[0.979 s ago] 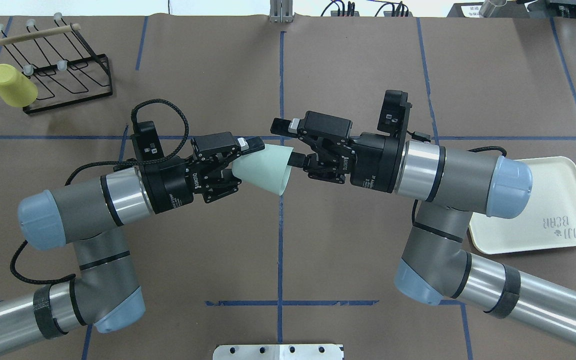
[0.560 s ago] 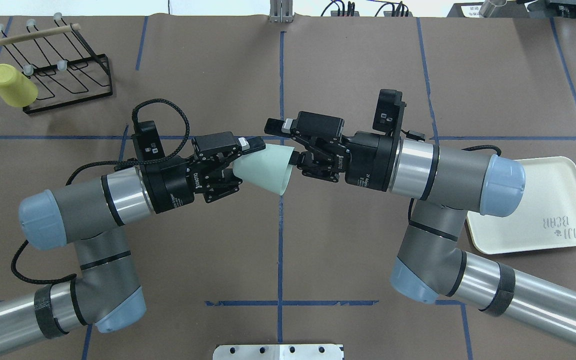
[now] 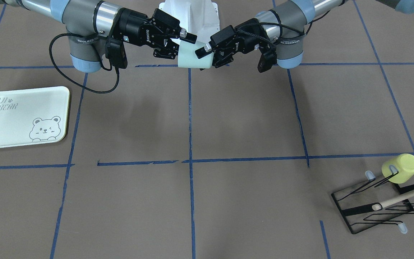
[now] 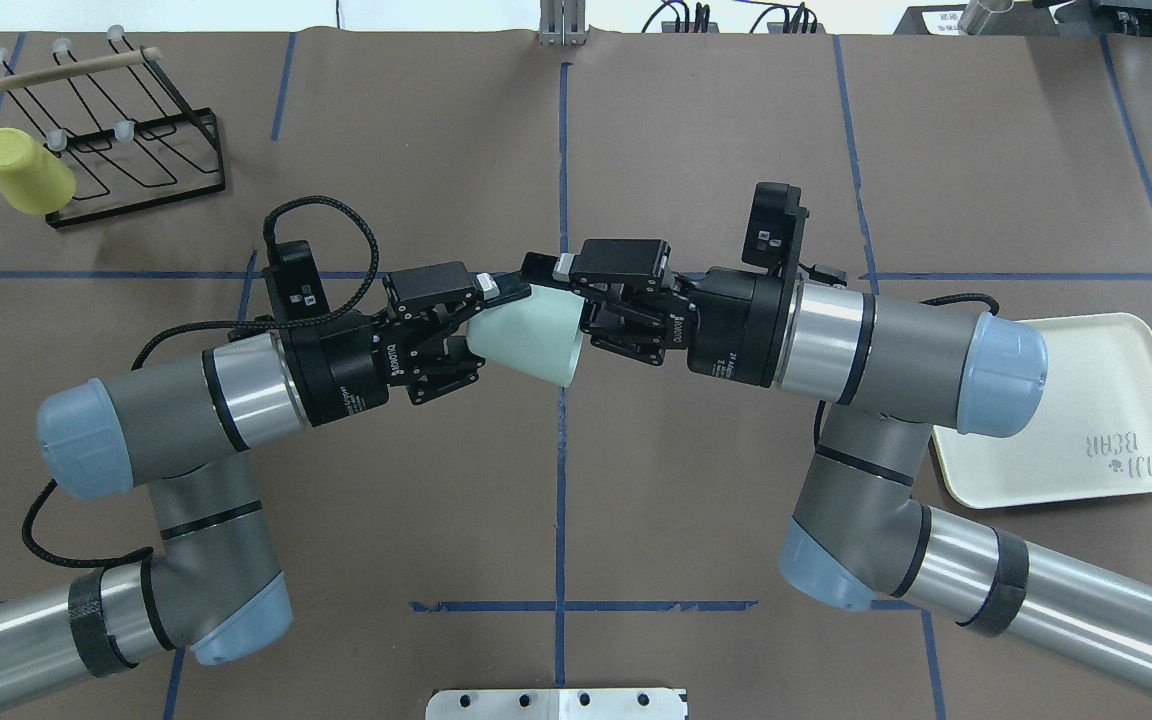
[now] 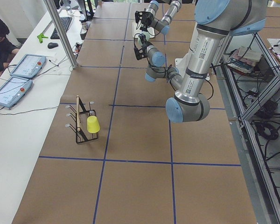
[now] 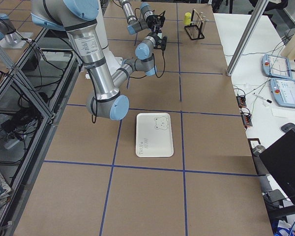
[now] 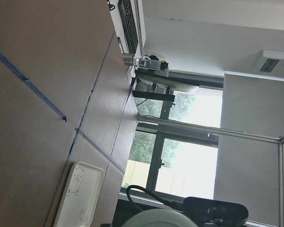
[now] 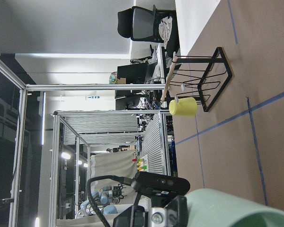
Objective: Left arm grabs green cup and hands to right arm on tray
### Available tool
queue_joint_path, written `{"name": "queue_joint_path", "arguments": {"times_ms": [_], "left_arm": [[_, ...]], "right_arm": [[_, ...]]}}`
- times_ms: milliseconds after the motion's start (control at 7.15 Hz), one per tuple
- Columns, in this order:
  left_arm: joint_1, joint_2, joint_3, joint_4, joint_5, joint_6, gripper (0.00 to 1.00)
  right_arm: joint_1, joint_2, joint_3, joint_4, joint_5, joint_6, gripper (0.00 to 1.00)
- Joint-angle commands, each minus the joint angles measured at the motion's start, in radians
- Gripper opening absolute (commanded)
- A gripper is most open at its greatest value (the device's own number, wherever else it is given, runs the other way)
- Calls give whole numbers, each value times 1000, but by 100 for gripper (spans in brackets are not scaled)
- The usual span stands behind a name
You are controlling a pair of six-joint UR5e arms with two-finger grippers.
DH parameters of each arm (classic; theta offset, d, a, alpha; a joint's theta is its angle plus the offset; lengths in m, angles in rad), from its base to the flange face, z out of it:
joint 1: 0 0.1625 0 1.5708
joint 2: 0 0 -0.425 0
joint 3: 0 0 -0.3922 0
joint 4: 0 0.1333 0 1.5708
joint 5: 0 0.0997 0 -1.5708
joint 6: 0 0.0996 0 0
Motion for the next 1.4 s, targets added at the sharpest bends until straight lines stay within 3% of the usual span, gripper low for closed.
{"name": "queue_joint_path", "arguments": {"times_ms": [0,280,1259], "left_arm": [[0,2,0,0,0,0,55],[0,2,0,0,0,0,55],[0,2,0,0,0,-2,55]], "right_arm": [[-7,-4,-3,-2,2,-2,31],[-7,-6,-6,-2,2,-3,36],[-20,-10,-15,-2,3,-3,36]]}}
